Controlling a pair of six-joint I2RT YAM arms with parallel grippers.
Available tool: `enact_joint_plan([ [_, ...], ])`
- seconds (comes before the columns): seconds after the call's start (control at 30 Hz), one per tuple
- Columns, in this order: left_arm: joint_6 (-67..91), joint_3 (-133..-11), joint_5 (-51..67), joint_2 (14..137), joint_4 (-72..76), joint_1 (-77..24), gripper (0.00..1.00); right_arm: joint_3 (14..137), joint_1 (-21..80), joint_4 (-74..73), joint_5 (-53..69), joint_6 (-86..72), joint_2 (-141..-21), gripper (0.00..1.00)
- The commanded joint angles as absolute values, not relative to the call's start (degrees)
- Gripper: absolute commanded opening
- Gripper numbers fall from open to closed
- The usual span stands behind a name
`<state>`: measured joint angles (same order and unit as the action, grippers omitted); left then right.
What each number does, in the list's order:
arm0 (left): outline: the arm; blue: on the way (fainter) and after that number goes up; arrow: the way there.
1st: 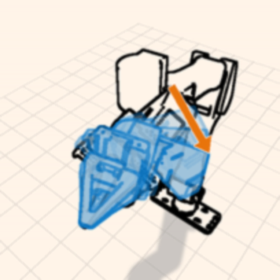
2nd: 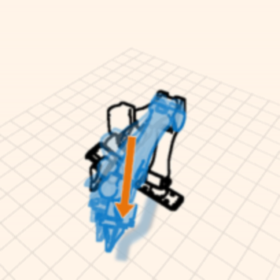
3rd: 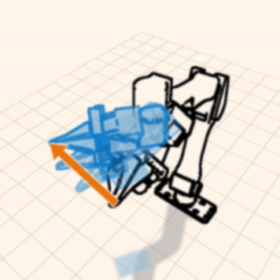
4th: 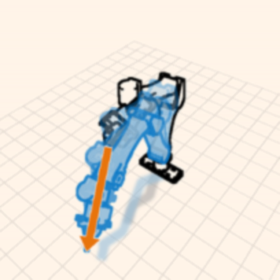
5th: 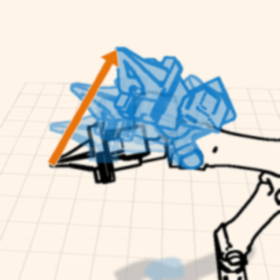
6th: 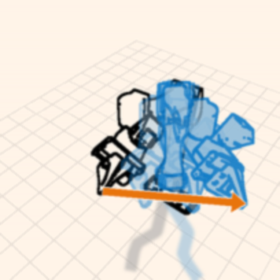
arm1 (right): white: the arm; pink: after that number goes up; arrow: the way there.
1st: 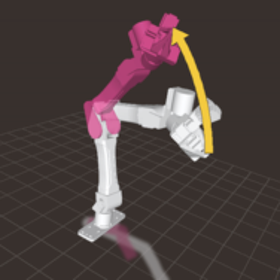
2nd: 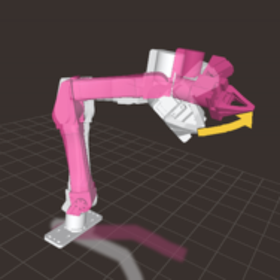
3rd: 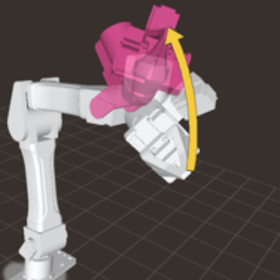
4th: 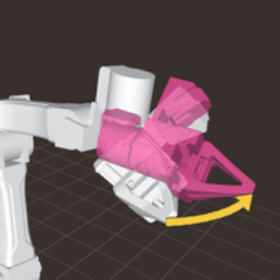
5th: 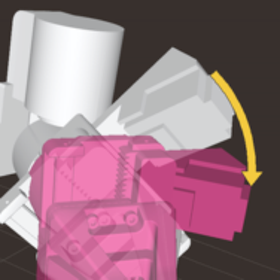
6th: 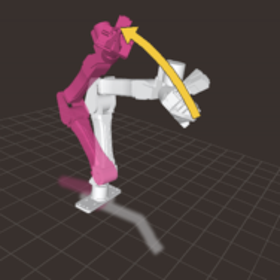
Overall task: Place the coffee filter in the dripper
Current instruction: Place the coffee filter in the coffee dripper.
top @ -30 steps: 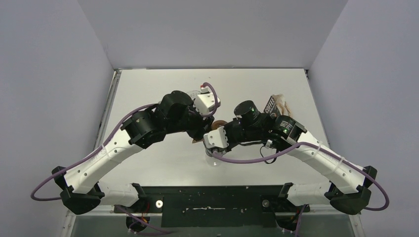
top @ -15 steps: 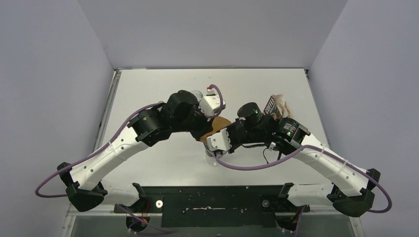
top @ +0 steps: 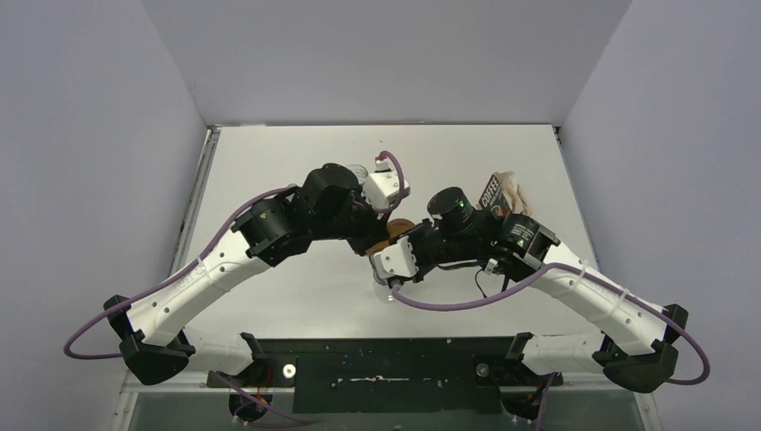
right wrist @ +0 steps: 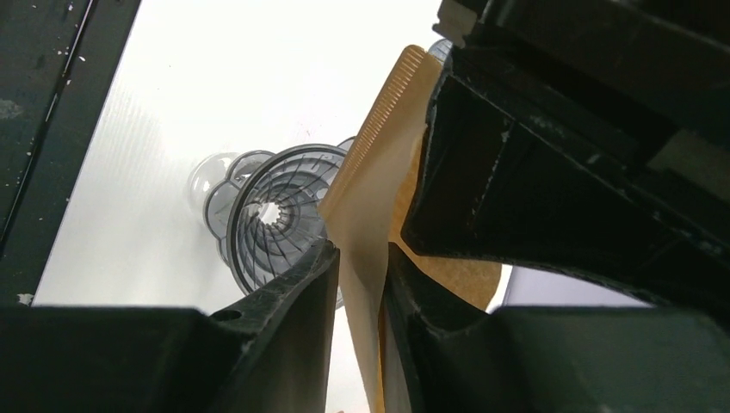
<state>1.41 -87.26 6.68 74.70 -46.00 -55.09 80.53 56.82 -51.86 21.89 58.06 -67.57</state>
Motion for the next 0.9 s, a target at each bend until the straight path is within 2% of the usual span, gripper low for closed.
enact_joint_plan([
  [0.0, 2.26, -87.96, 6.28, 74.06, -43.43, -55.37, 0.0, 82.75, 57.39, -50.06, 23.12, 58.88, -68.93, 0.24],
  [0.1, 2.44, -87.64, 5.76, 73.9, -42.93, -55.37, 0.0, 83.09, 57.58, -50.64, 22.85, 58.89, -69.48, 0.21],
  [0.33, 3.17, -86.78, 2.01, 73.89, -42.73, -55.37, 0.0, 83.52, 58.18, -52.92, 21.66, 58.46, -69.87, 0.01],
  [0.57, 5.51, -85.15, -2.74, 74.26, -41.92, -55.37, 0.0, 82.23, 59.21, -53.9, 21.59, 56.42, -69.43, 0.0],
  [0.87, 7.92, -83.67, -3.45, 74.36, -40.69, -55.28, 0.0, 77.73, 59.68, -52.44, 21.54, 54.09, -67.25, 0.0],
])
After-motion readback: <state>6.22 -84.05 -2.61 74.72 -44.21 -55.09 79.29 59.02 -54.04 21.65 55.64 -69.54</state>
